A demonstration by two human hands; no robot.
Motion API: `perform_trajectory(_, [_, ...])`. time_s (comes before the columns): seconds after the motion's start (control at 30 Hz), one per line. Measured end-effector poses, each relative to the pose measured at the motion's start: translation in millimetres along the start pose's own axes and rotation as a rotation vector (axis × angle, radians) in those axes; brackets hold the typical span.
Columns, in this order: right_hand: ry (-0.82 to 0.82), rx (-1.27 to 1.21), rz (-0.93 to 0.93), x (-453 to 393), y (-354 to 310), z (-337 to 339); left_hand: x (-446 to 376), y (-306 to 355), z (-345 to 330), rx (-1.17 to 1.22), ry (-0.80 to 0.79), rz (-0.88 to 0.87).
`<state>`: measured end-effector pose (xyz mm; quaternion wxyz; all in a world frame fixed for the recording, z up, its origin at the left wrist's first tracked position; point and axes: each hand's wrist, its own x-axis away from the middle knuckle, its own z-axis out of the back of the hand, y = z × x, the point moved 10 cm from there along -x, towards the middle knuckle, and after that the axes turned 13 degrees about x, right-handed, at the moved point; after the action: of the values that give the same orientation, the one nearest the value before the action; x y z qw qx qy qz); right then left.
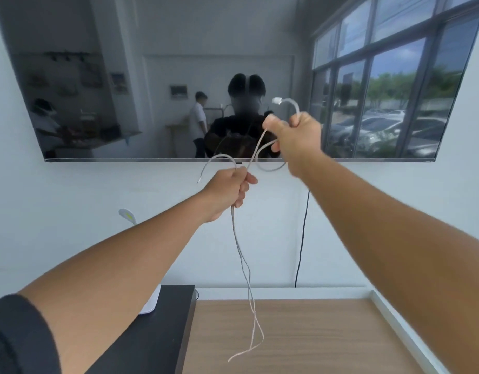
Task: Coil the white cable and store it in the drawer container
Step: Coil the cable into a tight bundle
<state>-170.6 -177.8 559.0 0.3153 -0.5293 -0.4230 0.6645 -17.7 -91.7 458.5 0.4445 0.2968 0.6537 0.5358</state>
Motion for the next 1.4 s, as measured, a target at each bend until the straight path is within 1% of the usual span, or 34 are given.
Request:
perform_trajectory(0.07, [0.036,-0.037,0.038,-9.8,-21.6,18.0,11.1,-22.7,8.5,-0.023,-0.014,0.007])
perform_trajectory(0.13, [0.083,-0.088,0.092,-18.8,-42.3,40.0,21.9,-50.5,16.7,-0.027,-0.033,0.049])
perform_trajectory(0.23, [0.165,-0.156,0.157,-26.7,-65.7,79.7,38.5,-96.2,39.0,-0.061,-0.03,0.181])
perform_trajectory(0.3, [0.175,-0.088,0.17,-26.8,-70.4,99.6,45.4,-115.6,54.0,-0.041,-0.007,0.26])
perform_trajectory(0.37, [0.086,0.022,0.167,-22.2,-61.4,101.3,43.8,-115.1,61.3,-0.01,0.03,0.27])
perform_trajectory(0.47, [-0.183,0.149,0.136,-6.1,-20.1,72.3,30.5,-85.7,57.9,-0.007,0.084,0.197])
perform_trajectory(0.6, [-0.466,0.42,0.132,28.5,42.7,22.7,14.2,-43.0,34.8,-0.059,0.075,0.115])
perform_trajectory(0.63, [-0.514,0.481,0.142,36.3,56.3,10.3,11.8,-35.1,27.7,-0.078,0.063,0.102])
perform_trajectory(0.7, [-0.558,0.571,0.169,46.6,78.5,-10.3,8.4,-23.1,12.3,-0.119,0.027,0.083])
perform_trajectory(0.8, [-0.596,0.582,0.17,55.5,97.8,-33.5,6.7,-11.5,-8.4,-0.144,-0.026,0.067])
perform_trajectory(0.87, [-0.555,0.58,0.194,56.1,99.1,-40.6,6.5,-6.3,-16.6,-0.179,-0.051,0.056])
perform_trajectory(0.97, [-0.381,0.536,0.262,53.1,90.0,-35.3,6.7,-1.9,-18.4,-0.224,-0.06,0.042])
perform_trajectory(1.03, [-0.34,0.426,0.271,54.0,87.1,-32.6,5.8,-1.2,-14.9,-0.21,-0.056,0.029])
perform_trajectory(1.13, [-0.266,0.222,0.224,46.9,79.5,-13.9,8.9,-9.3,-5.3,-0.213,-0.048,0.018])
perform_trajectory(1.23, [-0.164,0.053,0.176,27.0,67.2,17.6,24.0,-44.2,11.0,-0.182,-0.068,0.111])
perform_trajectory(1.3, [-0.148,0.016,0.17,16.9,62.4,34.7,34.2,-72.6,26.9,-0.072,-0.029,0.228])
perform_trajectory(1.33, [-0.164,0.029,0.169,15.3,64.0,39.0,37.3,-81.9,36.8,0.047,0.038,0.28])
perform_trajectory(1.4, [-0.238,0.094,0.161,22.3,76.3,37.0,37.9,-88.0,56.2,0.386,0.23,0.328])
